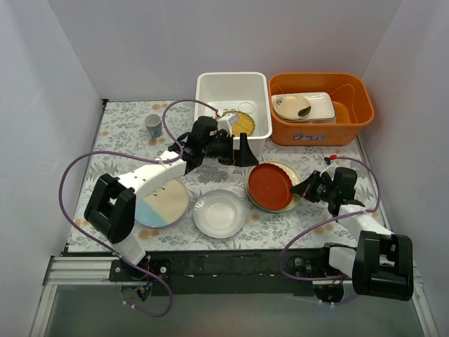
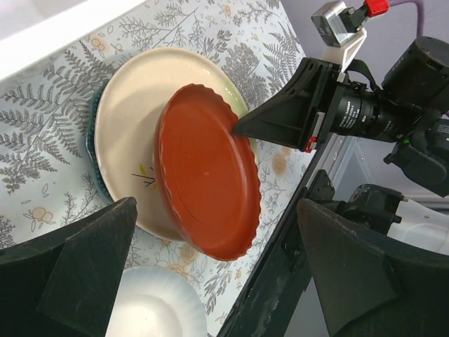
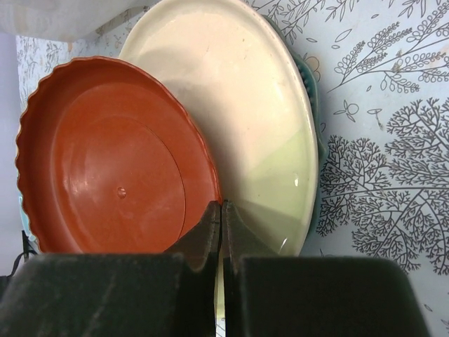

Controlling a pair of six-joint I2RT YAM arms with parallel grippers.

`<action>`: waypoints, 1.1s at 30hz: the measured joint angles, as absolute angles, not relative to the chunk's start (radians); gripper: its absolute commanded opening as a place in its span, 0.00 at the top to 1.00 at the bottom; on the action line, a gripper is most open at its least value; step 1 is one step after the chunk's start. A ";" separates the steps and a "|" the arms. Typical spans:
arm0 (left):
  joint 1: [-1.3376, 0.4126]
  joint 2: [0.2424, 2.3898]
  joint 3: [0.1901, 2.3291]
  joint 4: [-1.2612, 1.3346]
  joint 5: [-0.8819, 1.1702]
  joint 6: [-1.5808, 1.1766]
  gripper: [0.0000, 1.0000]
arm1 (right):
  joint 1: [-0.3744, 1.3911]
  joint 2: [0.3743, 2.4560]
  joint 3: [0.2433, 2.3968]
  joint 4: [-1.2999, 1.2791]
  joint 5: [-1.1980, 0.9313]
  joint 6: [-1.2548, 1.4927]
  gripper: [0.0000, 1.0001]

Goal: Place the plates into the plastic bin on the countertop
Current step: Pick up the plate at the center of the board.

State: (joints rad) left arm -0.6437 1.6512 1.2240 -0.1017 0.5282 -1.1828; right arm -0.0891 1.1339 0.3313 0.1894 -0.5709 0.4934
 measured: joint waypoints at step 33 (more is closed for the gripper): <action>-0.707 1.700 1.206 -0.105 0.512 -1.182 0.02 | -0.089 0.944 0.398 0.044 -0.580 0.498 0.99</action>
